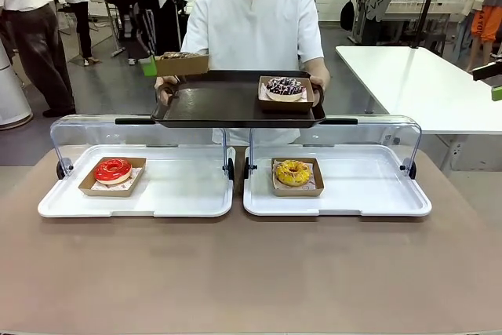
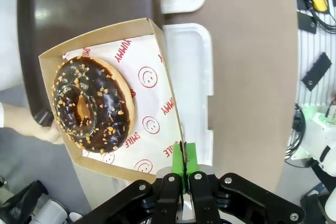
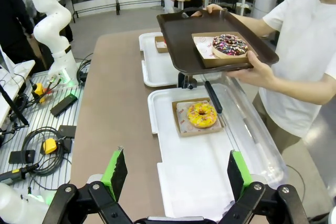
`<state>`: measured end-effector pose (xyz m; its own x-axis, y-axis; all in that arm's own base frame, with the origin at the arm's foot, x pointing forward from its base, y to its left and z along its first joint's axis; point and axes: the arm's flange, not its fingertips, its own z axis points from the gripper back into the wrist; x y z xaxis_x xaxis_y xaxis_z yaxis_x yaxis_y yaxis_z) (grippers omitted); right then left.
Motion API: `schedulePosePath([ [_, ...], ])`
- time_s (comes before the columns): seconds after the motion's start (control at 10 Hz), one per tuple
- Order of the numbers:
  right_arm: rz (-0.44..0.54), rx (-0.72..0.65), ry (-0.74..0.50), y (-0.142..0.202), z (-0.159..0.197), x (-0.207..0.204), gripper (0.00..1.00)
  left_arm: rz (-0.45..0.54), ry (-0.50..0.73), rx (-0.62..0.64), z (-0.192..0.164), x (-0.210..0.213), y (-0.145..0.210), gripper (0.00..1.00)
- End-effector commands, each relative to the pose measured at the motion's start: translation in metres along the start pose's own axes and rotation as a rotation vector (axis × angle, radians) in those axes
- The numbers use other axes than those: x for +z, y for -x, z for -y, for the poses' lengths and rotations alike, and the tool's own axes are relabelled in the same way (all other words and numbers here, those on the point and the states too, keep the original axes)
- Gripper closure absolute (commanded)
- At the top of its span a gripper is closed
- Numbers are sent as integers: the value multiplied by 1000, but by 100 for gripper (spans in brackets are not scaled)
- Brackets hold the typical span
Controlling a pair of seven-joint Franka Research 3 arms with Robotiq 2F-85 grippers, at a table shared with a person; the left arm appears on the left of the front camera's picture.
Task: Provide the desired donut to the person.
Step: Place the picked Paper togo box onto the Handle tray extended by the person.
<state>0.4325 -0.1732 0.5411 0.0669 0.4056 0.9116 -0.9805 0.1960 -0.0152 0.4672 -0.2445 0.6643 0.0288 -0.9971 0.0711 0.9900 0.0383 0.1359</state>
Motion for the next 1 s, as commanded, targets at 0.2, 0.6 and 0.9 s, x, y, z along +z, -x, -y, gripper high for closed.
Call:
schedulePosePath([
  [0.2, 0, 1, 5, 0, -2, -2, 0, -39, 94, -16, -82, -9, -13, 98],
  [0.6, 0, 1, 5, 0, -2, -2, 0, -34, 166, 0, -127, -52, 3, 98],
  [0.9, 0, 1, 5, 0, -2, -2, 0, -10, 165, -42, -145, -71, 6, 98],
])
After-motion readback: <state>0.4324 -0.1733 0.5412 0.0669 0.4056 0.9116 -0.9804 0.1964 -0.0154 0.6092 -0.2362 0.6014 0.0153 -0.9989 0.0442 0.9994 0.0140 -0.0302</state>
